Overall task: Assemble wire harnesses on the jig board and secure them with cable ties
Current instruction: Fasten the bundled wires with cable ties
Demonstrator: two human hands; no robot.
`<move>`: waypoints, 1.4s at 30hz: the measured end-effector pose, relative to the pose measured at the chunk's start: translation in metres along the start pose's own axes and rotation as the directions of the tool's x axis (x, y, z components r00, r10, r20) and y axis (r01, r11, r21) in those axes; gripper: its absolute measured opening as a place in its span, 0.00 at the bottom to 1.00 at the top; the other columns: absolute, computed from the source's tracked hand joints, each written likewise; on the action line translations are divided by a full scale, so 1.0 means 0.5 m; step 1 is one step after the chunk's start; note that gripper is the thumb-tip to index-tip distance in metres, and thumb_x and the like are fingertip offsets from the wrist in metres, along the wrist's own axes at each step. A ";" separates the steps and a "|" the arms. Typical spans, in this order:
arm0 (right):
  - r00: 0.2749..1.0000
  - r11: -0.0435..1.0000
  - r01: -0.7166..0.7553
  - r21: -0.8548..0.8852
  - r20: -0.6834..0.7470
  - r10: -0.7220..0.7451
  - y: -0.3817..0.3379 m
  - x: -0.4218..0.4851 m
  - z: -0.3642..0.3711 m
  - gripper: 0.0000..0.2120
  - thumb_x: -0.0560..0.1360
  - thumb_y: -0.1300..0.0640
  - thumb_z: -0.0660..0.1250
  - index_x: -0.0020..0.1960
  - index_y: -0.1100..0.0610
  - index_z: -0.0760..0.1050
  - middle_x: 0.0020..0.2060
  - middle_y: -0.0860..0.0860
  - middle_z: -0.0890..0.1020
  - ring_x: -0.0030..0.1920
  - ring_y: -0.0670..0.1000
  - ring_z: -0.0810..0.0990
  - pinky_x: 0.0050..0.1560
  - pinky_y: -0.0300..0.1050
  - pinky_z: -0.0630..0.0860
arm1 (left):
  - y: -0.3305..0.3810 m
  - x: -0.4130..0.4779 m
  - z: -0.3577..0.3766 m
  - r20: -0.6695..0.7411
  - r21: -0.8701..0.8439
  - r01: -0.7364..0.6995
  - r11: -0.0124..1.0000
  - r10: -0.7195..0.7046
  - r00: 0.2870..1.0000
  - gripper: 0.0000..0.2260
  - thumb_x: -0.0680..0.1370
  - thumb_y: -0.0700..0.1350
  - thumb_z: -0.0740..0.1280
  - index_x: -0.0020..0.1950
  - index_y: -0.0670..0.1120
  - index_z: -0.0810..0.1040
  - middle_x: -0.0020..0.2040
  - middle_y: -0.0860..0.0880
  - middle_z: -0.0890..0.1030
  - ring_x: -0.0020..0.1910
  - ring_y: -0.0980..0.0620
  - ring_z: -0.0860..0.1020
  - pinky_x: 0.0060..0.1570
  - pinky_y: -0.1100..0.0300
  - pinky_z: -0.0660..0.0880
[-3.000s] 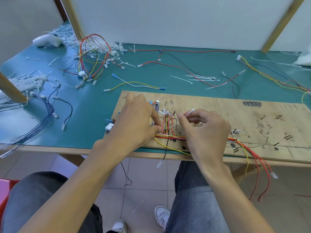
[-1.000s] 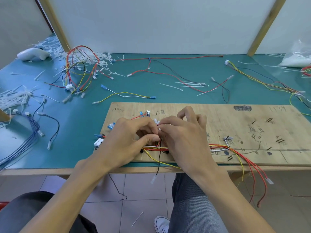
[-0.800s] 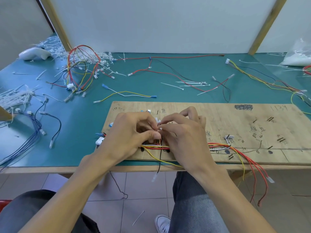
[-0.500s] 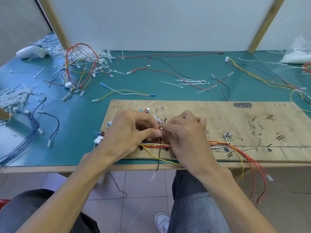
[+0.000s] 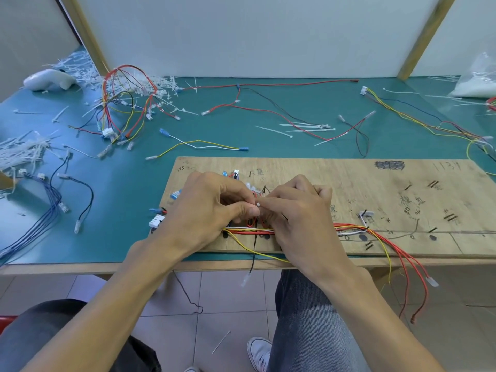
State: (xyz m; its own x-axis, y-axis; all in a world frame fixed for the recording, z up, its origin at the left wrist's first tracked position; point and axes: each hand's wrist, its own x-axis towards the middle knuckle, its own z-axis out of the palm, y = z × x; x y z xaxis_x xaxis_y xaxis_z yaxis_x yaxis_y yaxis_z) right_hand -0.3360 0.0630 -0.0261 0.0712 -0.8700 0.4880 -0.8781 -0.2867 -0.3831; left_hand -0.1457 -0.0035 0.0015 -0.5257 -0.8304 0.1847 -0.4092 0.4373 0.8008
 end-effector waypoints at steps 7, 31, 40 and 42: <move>0.997 0.985 0.073 -0.154 0.043 -0.067 -0.009 0.006 -0.023 0.09 0.79 0.57 0.70 0.46 0.45 0.87 0.44 0.40 0.85 0.52 0.54 0.75 0.49 0.53 0.57 | 0.003 -0.007 0.006 -0.037 -0.014 -0.033 0.999 0.032 0.999 0.04 0.73 0.43 0.80 0.42 0.50 0.87 0.34 0.54 0.85 0.31 0.54 0.82 0.36 0.66 0.78; 0.983 0.943 -0.162 0.290 0.135 0.127 0.016 0.030 -0.039 0.04 0.74 0.41 0.78 0.49 0.37 0.86 0.40 0.35 0.85 0.47 0.44 0.80 0.64 0.57 0.64 | 0.003 -0.009 0.011 -0.046 -0.003 -0.106 0.994 0.106 0.993 0.02 0.74 0.48 0.77 0.43 0.53 0.85 0.38 0.59 0.85 0.37 0.56 0.84 0.41 0.67 0.77; 0.967 0.997 -0.061 0.050 0.249 0.046 0.002 0.046 -0.063 0.08 0.83 0.42 0.67 0.54 0.41 0.84 0.43 0.40 0.84 0.54 0.43 0.78 0.60 0.55 0.60 | -0.005 -0.009 0.012 -0.086 -0.002 -0.108 0.994 0.107 0.991 0.05 0.75 0.45 0.78 0.44 0.55 0.85 0.38 0.58 0.85 0.37 0.56 0.84 0.39 0.67 0.77; 0.970 1.000 -0.017 0.000 0.242 0.016 -0.002 0.047 -0.063 0.08 0.83 0.43 0.66 0.54 0.41 0.84 0.42 0.40 0.84 0.54 0.43 0.77 0.59 0.54 0.59 | -0.005 -0.010 0.012 -0.088 -0.005 -0.103 0.995 0.103 0.991 0.05 0.75 0.44 0.78 0.44 0.55 0.85 0.38 0.58 0.85 0.37 0.56 0.84 0.39 0.67 0.77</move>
State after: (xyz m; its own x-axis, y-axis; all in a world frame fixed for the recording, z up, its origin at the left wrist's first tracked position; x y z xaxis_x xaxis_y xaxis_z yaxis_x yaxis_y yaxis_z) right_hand -0.3483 0.0554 0.0105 0.1689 -0.9457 0.2777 -0.8790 -0.2719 -0.3917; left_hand -0.1466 0.0015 -0.0049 -0.4974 -0.8082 0.3152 -0.3492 0.5192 0.7801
